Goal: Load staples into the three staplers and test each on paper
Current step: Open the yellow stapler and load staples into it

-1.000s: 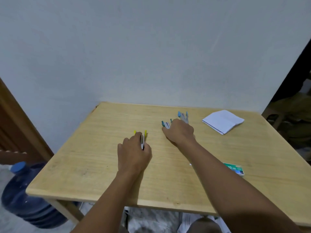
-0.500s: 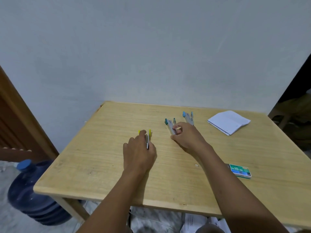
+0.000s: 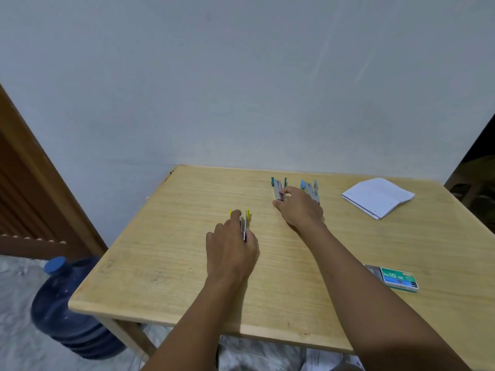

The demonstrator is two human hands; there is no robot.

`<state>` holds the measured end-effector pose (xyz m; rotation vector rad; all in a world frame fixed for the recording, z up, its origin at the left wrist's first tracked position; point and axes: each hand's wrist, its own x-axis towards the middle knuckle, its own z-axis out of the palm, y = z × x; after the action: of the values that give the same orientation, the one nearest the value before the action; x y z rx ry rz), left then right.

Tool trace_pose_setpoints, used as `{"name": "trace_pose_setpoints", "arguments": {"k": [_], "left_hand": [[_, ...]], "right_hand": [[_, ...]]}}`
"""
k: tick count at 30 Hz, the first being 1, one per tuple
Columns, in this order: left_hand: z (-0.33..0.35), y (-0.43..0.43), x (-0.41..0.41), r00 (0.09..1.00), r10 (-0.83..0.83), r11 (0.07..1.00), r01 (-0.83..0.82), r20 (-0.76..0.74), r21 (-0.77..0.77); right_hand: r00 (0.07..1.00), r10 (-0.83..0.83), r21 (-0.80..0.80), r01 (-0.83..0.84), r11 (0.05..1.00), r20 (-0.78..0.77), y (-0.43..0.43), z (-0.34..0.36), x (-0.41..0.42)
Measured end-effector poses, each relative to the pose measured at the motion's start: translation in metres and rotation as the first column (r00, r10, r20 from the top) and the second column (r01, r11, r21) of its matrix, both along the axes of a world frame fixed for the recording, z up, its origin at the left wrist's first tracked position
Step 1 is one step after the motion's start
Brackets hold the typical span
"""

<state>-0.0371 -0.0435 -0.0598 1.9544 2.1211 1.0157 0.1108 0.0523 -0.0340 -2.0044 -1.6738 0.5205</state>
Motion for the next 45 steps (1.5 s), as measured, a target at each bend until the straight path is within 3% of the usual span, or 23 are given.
{"name": "trace_pose_setpoints", "arguments": {"k": [6, 10, 13, 18, 25, 33, 45], "left_hand": [[0.001, -0.001, 0.000, 0.999, -0.046, 0.998, 0.045, 0.025, 0.051], [0.003, -0.005, 0.004, 0.997, -0.059, 0.994, 0.054, 0.049, 0.090], [0.003, -0.007, 0.005, 0.995, -0.083, 0.990, 0.076, 0.052, 0.118], [0.005, -0.010, 0.005, 0.991, -0.134, 0.975, 0.131, 0.006, 0.177], [0.001, -0.008, 0.003, 0.985, -0.141, 0.985, 0.130, 0.099, 0.113], [0.002, -0.010, 0.002, 0.982, -0.177, 0.972, 0.163, 0.065, 0.171], [0.008, -0.033, 0.007, 0.919, -0.390, 0.884, 0.356, 0.060, 0.304]], "right_hand": [[0.965, -0.033, 0.069, 0.053, 0.996, -0.261, -0.026, 0.006, -0.010], [0.802, 0.043, -0.135, -0.153, 0.979, -0.596, -0.041, 0.004, -0.028], [0.752, 0.049, -0.148, -0.193, 0.970, -0.657, -0.046, 0.006, -0.038], [0.643, -0.021, -0.111, -0.100, 0.989, -0.766, -0.049, 0.009, -0.042], [0.742, 0.123, 0.117, -0.060, 0.991, -0.659, -0.069, 0.012, -0.033], [0.879, 0.211, 0.241, -0.114, 0.964, -0.428, -0.100, 0.029, -0.026], [0.811, 0.172, 0.292, -0.001, 0.957, -0.559, -0.135, 0.023, -0.017]]}}
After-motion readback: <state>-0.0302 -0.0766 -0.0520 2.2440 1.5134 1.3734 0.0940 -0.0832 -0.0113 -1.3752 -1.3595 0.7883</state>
